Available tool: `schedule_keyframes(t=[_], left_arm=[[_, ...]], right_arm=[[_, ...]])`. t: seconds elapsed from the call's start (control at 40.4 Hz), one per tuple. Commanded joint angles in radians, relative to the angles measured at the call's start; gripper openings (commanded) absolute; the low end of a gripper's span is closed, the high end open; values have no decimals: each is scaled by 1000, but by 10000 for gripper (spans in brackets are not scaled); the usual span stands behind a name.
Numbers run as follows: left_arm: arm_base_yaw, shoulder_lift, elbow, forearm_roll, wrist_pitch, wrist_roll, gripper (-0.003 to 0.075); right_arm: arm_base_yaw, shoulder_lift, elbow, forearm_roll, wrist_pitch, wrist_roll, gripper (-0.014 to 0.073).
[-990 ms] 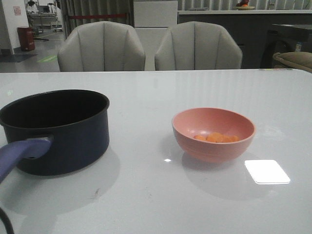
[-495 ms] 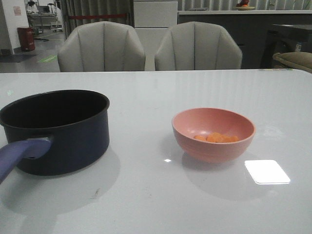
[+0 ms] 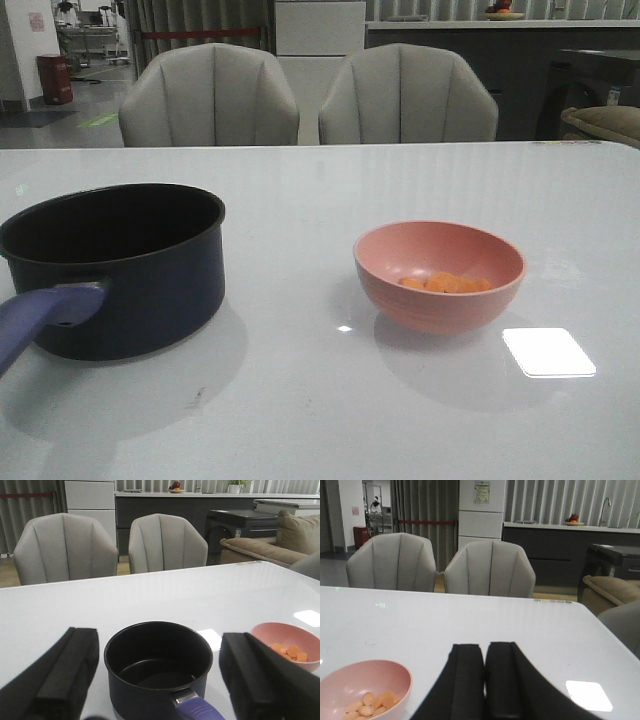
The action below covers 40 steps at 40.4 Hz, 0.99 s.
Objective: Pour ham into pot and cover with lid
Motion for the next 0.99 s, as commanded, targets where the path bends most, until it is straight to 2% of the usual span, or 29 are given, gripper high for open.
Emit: schedule_keyframes(t=[0.0,0.074,0.198,0.347,0.421,0.52,0.594,0.693,0.817,0.966], left_arm=[[-8,10,-26,-10,-74,-2,529],[-8,10,-26,-9,-74,-2,529],[-8,10,-26,-9,-74,-2,529],[-8,10,-26,-9,-74,-2,529],[-8,10,-26,-9,-74,-2,529],[-8,10,-26,-9,-74,-2,529],[-8,10,-26,-9,-74,-2,529],[-8,10,-26,-9,-74,-2,529],[-8,10,-26,-9,-74,-2,529],[-8,10,-26,-9,-74,-2,529]], right_arm=[[-5,109,-123,10,38,7,160],[-5,172,-158,10,84,7,160],[-5,243,-160,16,65,14,160],[-5,307,-160,133,34,50,160],[-5,352,-164,149,30,50,170],[-5,427,-195,148,66,25,282],[-5,505,-245,148,125,6,425],[-4,601,-312,148,177,0,528],[25,725,-397,148,205,-15,540],[128,920,-519,148,253,-29,540]])
